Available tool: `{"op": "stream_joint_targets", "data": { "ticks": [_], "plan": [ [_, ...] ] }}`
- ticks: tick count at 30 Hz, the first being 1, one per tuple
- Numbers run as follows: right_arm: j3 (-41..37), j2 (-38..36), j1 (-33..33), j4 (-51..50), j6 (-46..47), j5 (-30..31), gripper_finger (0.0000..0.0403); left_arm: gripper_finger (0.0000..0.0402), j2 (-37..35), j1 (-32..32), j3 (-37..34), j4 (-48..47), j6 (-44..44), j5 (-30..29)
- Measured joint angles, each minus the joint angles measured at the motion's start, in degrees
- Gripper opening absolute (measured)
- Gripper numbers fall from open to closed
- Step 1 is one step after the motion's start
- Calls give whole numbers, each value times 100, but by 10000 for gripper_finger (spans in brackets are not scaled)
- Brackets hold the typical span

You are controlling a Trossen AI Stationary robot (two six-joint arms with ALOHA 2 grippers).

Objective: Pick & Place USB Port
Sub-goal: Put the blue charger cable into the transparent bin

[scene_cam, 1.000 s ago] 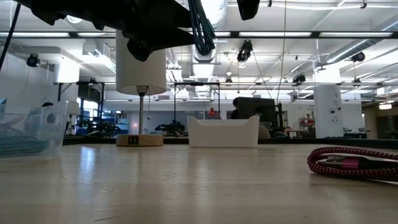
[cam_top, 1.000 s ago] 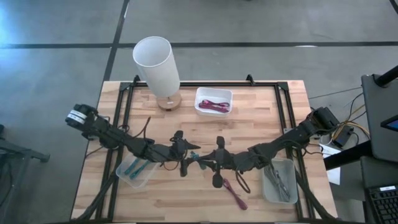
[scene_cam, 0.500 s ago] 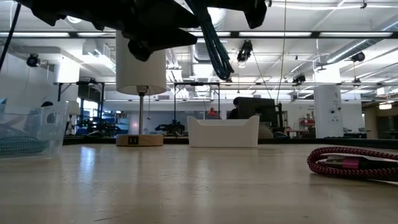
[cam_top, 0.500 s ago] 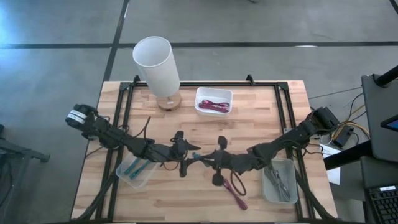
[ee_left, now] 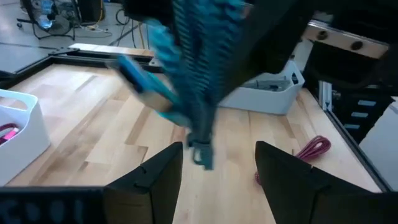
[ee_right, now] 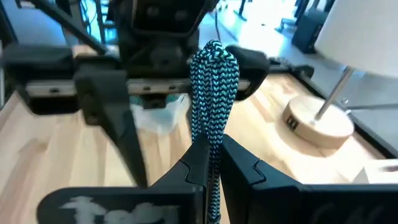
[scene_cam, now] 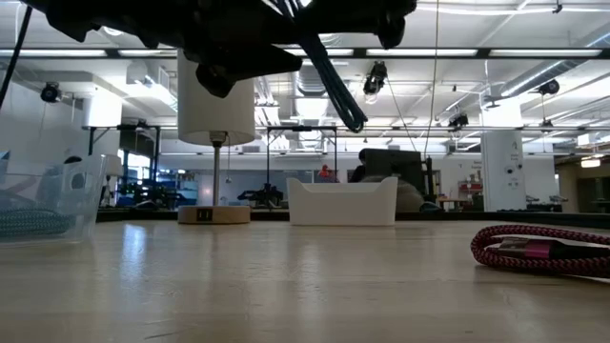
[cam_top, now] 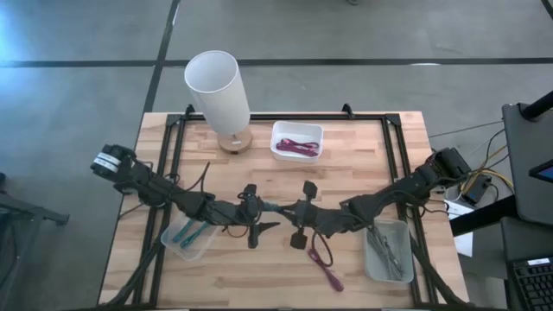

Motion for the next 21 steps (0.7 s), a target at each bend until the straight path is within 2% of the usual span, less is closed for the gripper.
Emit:
{"op": "stream_joint_targets", "data": {
  "ticks": [5, 16, 21],
  "plan": [
    [15, 0, -30, 126, 348, -21, 20, 209, 2, 10, 0, 4, -21, 16],
    [13, 26, -89, 1043, 302, -329, 20, 208, 2, 48, 31, 39, -28, -57],
    [13, 29, -101, 1039, 303, -329, 20, 187, 2, 50, 31, 378, 46, -91]
  ]
}}
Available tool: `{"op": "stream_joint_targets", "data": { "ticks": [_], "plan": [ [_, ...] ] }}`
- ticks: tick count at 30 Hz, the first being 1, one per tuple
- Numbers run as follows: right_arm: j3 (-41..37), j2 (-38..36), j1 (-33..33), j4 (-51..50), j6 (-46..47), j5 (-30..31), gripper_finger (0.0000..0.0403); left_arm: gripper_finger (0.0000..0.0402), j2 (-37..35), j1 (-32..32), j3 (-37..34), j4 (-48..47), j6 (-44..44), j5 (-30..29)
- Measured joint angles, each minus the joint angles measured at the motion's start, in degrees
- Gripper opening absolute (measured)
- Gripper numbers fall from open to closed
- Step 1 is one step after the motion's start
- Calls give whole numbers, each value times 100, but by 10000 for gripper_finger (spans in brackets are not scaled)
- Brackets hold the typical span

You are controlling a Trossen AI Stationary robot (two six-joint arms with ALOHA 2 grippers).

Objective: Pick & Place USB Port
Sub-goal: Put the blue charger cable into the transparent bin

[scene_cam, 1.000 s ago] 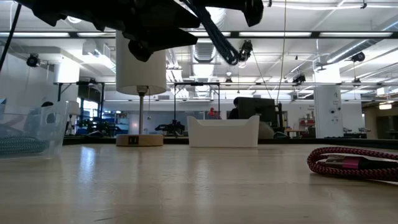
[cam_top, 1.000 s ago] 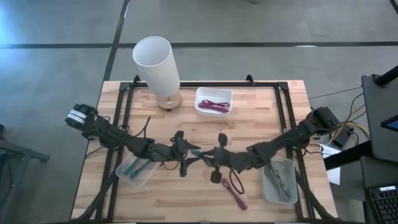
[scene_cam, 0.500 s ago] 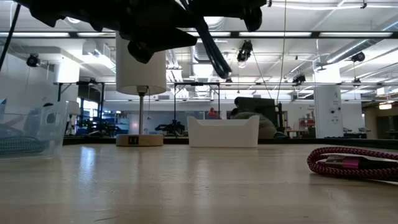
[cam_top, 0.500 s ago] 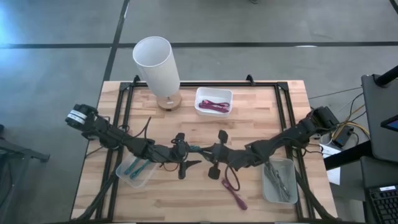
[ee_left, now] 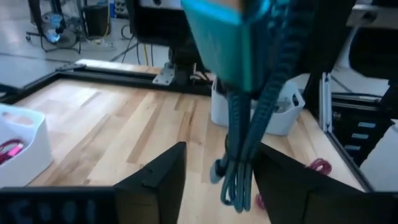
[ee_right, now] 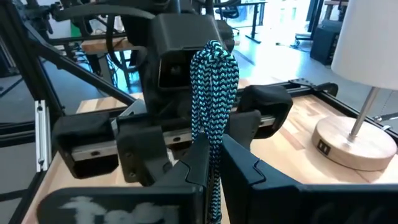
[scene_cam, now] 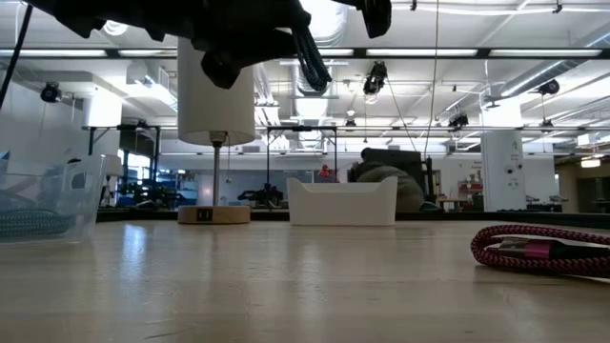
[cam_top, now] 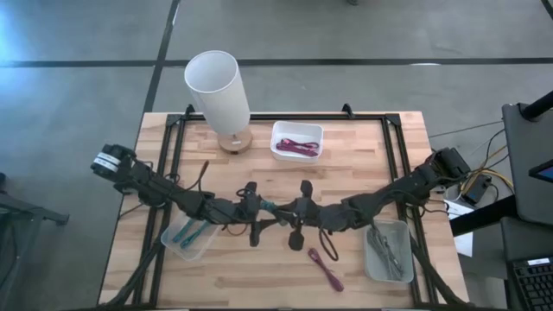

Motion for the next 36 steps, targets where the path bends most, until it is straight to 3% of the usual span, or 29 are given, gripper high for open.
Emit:
{"op": "stream_joint_targets", "data": {
  "ticks": [15, 23, 29, 36],
  "plan": [
    [-4, 28, -22, -165, -297, -28, 37, 22, 1, 20, -7, 23, 53, 19],
    [-4, 24, -15, -271, -385, -39, 111, 24, -3, 20, -13, -398, -156, 21],
    [-4, 24, 50, -901, -23, -19, 156, 15, -344, -64, 68, -1793, -769, 45],
    [-7, 24, 192, -1216, 200, -15, 183, 20, -1334, -209, 460, -4484, -1859, 152]
  ]
}}
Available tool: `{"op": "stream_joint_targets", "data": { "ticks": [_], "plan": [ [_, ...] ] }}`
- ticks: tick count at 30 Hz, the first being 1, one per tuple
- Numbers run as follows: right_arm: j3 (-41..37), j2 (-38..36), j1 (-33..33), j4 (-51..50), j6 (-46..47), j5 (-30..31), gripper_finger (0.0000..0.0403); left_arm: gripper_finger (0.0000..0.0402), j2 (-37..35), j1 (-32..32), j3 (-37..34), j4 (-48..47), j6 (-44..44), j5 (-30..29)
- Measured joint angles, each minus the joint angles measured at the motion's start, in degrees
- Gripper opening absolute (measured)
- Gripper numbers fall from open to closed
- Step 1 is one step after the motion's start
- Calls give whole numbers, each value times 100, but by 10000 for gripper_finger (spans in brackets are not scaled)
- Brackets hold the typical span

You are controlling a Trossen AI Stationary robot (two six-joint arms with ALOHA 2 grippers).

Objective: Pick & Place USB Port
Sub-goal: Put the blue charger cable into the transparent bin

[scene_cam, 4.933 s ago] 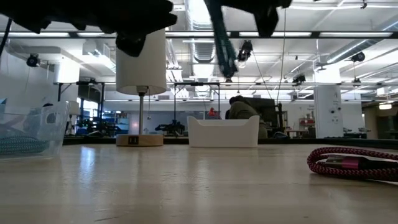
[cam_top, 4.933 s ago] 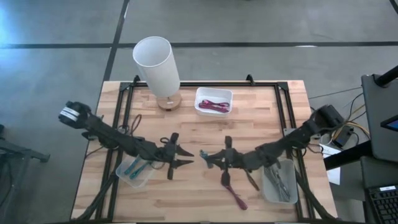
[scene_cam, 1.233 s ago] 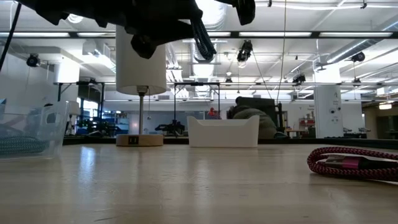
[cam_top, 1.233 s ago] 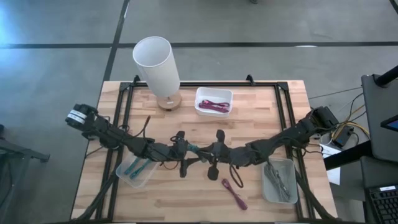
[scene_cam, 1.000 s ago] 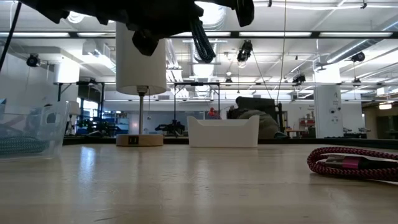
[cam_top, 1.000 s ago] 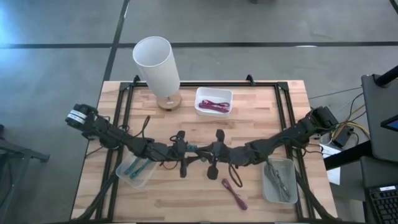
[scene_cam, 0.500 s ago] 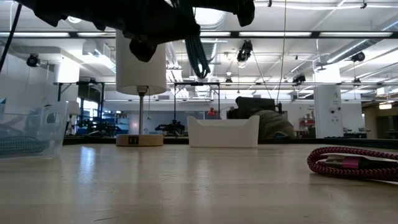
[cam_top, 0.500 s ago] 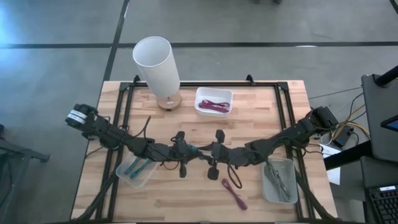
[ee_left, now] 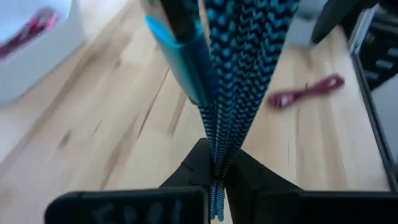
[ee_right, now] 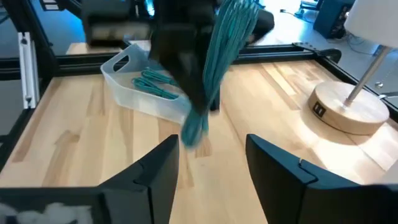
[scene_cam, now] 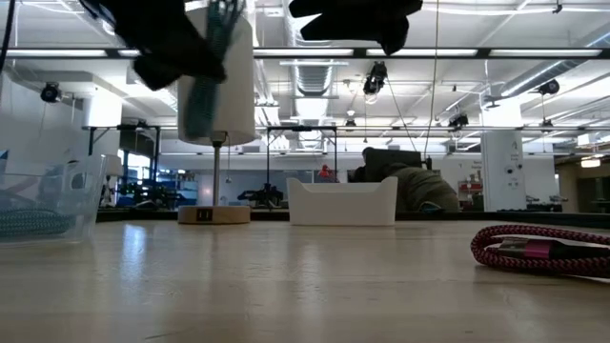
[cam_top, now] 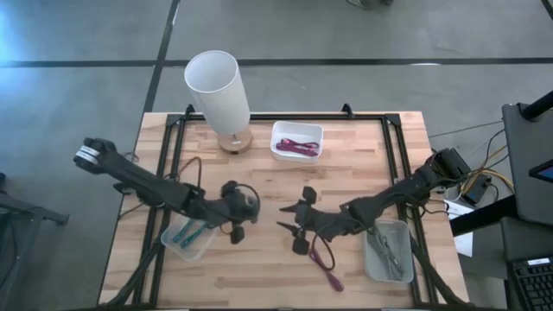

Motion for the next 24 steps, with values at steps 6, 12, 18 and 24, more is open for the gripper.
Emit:
{"op": "stream_joint_targets", "data": {
  "ticks": [6, 12, 18, 24],
  "plan": [
    [0, 0, 59, -90, 8, 0, 189, 22, -726, -164, 829, -3399, -1566, 650],
    [-4, 0, 59, -131, 19, 2, 189, 22, -1067, -521, 1453, -5670, -3117, 1655],
    [-9, 0, 59, -144, 26, -114, 189, 23, -1106, -930, 999, -6648, -4500, 1928],
    [-8, 1, 83, -215, 496, -740, 189, 23, -1104, -983, -33, -5426, -4745, 2690]
  ]
}}
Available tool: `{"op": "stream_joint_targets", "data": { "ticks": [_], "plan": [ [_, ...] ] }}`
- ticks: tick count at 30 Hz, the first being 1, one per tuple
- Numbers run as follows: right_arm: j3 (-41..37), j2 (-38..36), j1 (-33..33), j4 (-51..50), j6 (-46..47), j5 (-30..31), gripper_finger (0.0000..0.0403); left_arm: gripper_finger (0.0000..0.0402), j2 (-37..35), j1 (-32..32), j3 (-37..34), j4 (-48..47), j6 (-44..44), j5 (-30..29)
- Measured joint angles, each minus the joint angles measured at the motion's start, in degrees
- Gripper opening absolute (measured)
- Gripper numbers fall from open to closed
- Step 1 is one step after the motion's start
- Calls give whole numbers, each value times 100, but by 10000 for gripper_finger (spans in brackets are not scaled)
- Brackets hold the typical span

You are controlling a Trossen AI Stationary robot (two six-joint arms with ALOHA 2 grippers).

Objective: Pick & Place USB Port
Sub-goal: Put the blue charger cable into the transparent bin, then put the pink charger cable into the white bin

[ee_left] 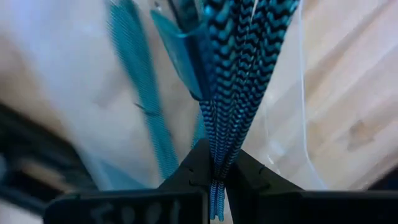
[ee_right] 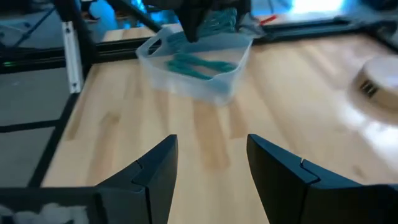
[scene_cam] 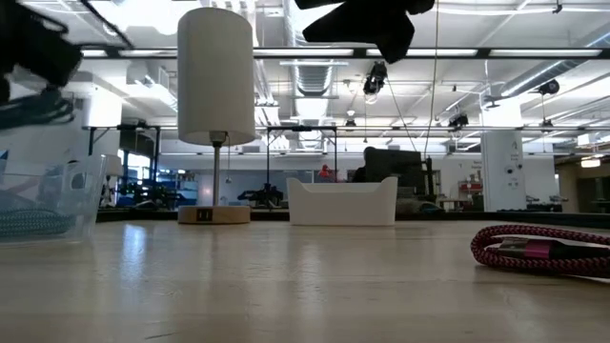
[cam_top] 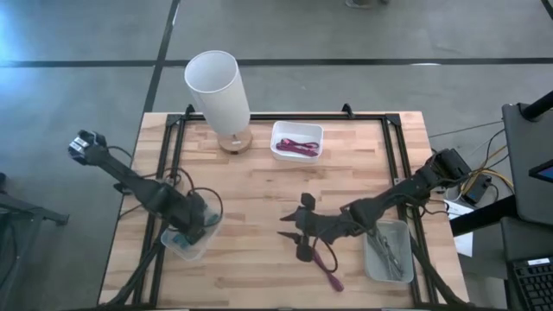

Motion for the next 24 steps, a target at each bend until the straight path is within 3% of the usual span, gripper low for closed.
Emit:
{"op": "stream_joint_targets", "data": {
  "ticks": [4, 10, 16, 24],
  "plan": [
    [-1, 1, 101, -330, 348, -281, 187, 23, 1, -2, -637, 874, -68, 553],
    [-1, 8, 410, -1165, 1262, -403, 187, 26, 1, 0, -1241, 1137, -374, 590],
    [-12, 8, 832, -1893, 2492, -832, 187, 52, 1, 0, -1450, 1200, -367, 591],
    [-133, 171, 1232, -2111, 3360, -869, 187, 88, 1, 0, -1444, 1242, -229, 487]
  ]
}}
